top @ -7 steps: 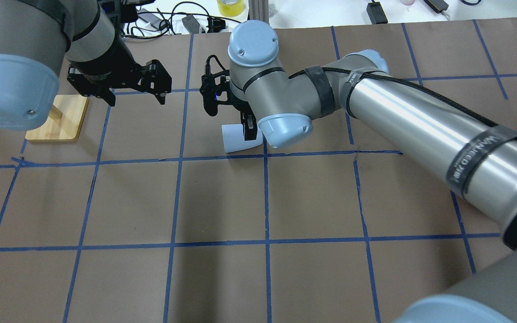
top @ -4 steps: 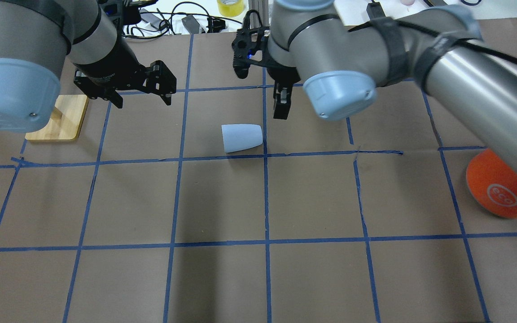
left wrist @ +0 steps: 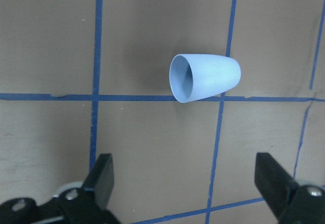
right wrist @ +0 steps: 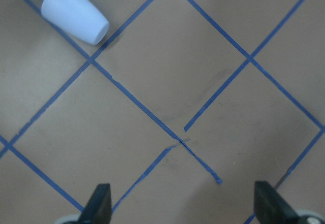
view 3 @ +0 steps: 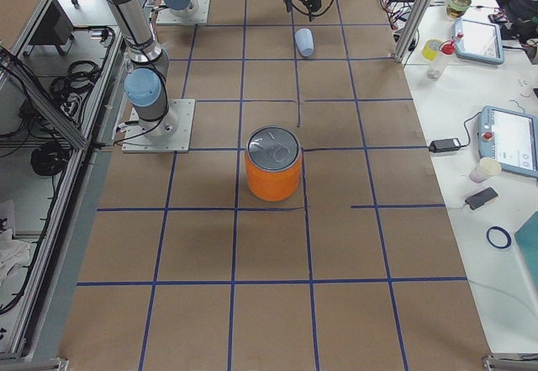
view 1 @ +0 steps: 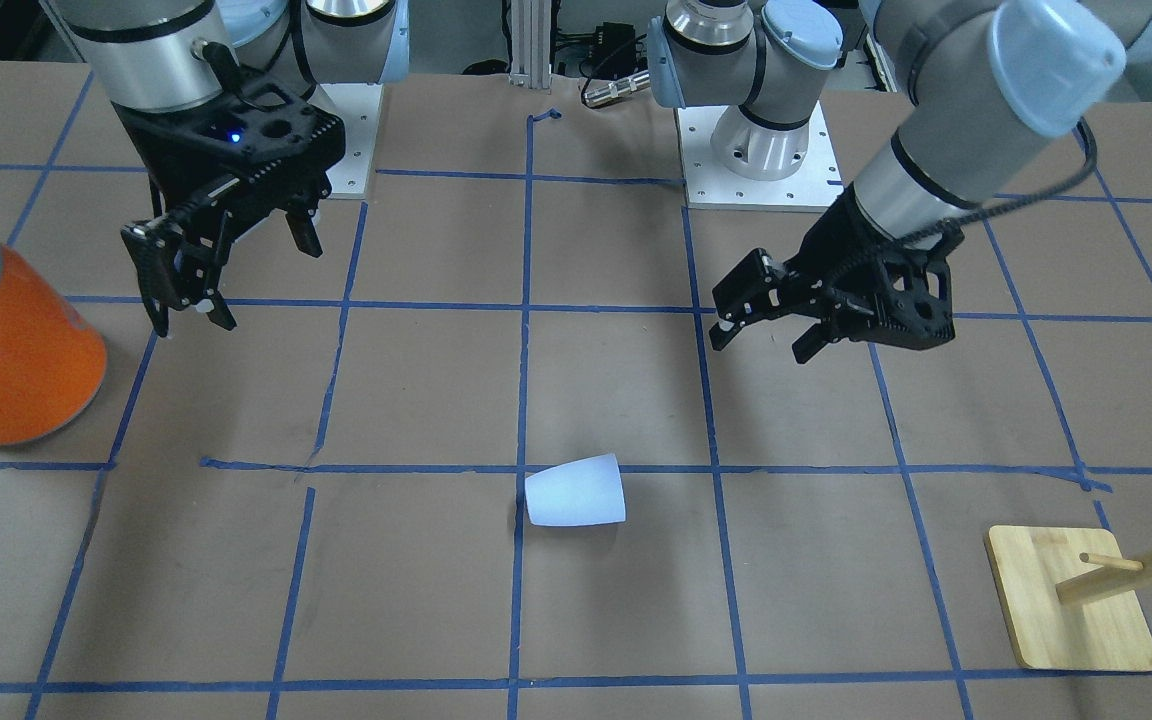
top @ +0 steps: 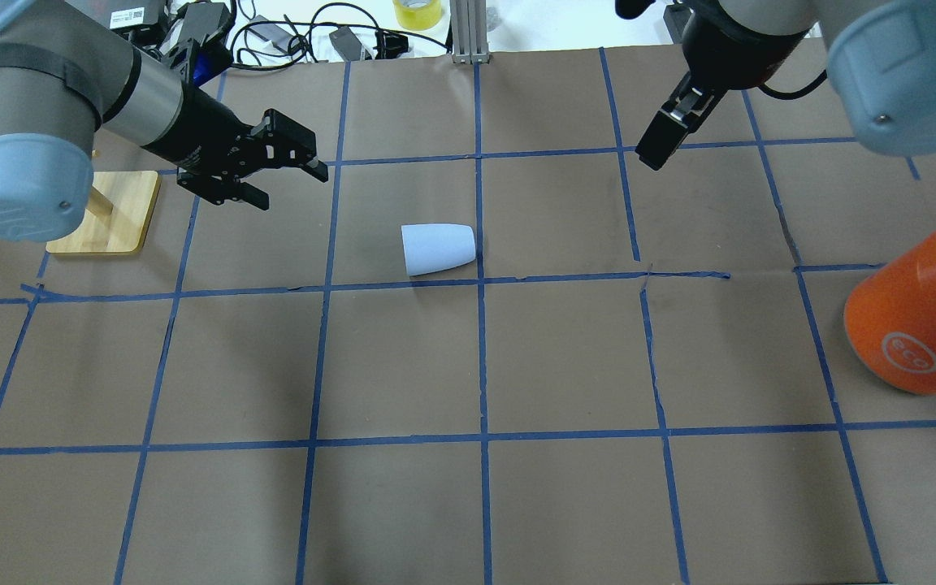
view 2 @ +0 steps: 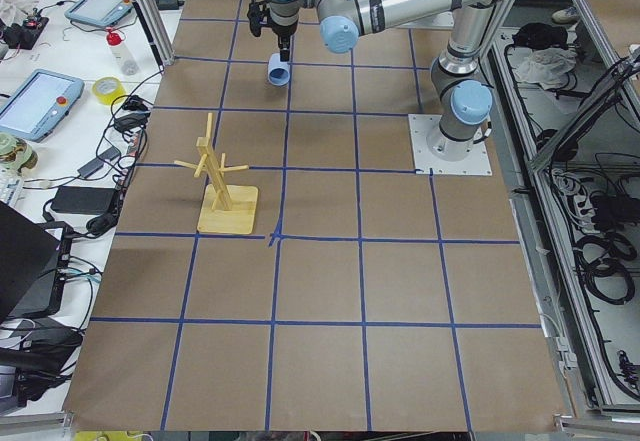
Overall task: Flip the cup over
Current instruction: 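Raise the right gripper away while the left arm starts reaching toward the cup, then reach the left gripper to the cup's open end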
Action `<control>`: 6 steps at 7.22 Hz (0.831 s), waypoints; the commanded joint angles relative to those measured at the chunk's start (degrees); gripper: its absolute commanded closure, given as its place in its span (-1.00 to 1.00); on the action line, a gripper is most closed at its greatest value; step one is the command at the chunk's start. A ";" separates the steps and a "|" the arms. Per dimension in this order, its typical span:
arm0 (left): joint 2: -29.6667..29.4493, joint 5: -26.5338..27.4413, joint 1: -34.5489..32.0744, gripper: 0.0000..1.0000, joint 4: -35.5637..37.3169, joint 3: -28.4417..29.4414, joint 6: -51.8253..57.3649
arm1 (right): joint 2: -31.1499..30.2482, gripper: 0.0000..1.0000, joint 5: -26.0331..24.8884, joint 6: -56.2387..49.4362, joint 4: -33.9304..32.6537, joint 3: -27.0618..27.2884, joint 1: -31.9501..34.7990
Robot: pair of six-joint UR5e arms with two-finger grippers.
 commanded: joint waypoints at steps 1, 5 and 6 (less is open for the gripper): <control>-8.89 -9.19 0.39 -1.00 6.52 -1.12 -0.26 | -0.77 -1.00 0.67 25.26 -0.15 -0.20 0.00; -17.79 -19.46 -0.57 -1.00 9.52 -5.61 -0.35 | -2.09 -1.00 0.50 35.39 0.90 0.06 -0.17; -18.67 -23.17 -2.23 -1.00 9.61 -5.52 -2.26 | -2.00 -1.00 0.32 35.39 0.90 0.32 -0.17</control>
